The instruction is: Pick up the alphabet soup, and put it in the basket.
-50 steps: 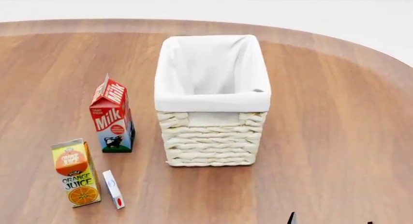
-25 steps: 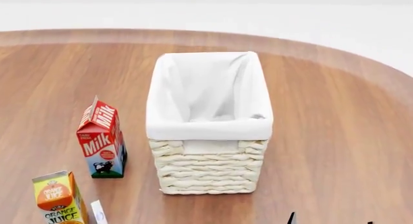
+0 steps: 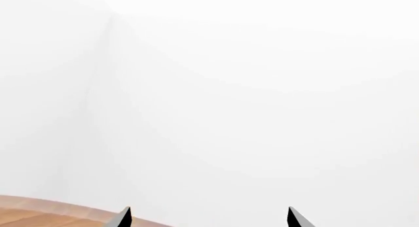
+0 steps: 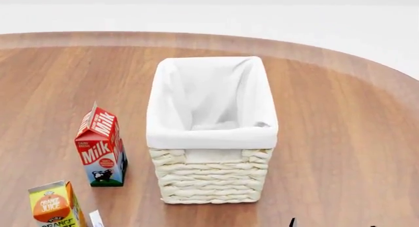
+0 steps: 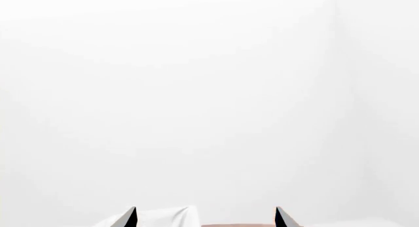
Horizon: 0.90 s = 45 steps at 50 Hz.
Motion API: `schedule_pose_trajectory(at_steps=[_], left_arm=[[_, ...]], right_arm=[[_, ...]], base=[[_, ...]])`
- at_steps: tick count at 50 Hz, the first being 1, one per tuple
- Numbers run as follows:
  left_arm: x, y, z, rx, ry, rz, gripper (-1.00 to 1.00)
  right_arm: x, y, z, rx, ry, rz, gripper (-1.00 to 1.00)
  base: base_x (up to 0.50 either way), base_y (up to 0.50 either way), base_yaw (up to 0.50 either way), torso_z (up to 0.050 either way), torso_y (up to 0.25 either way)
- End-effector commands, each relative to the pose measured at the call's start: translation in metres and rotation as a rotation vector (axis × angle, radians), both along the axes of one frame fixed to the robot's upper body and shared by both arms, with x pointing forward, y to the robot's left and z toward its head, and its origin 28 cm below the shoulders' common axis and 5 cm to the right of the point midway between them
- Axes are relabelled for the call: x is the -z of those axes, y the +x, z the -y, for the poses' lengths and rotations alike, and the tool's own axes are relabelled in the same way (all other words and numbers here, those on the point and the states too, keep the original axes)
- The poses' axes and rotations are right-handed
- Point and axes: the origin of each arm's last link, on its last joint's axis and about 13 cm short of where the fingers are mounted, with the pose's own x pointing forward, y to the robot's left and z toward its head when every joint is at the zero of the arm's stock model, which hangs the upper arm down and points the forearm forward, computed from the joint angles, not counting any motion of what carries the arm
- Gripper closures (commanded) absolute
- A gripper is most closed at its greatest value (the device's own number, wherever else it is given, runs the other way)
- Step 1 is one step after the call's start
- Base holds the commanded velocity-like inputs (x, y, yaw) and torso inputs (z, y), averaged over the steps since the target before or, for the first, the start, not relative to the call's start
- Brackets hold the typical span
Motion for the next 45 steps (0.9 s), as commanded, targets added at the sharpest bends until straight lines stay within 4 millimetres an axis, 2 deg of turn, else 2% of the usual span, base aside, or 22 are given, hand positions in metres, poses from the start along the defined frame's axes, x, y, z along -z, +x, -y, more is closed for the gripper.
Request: schedule_pose_trajectory(at_steps=[1,45], left_arm=[[0.0000,0.0000,0.0000,0.000,0.000,0.001,-1.00],[-0.0003,-0.0004,0.0001,-0.001,-0.002,0.005,-1.00]], right_arm=[[-0.0001,-0.0003,-0.0002,-0.005,-0.005,0.004,-1.00],[0.0006,0.0008,0.0001,0.001,-0.005,0.000,-1.00]], base=[[0.11,0.00,0.00,0.000,0.000],[0.11,0.00,0.00,0.000,0.000]])
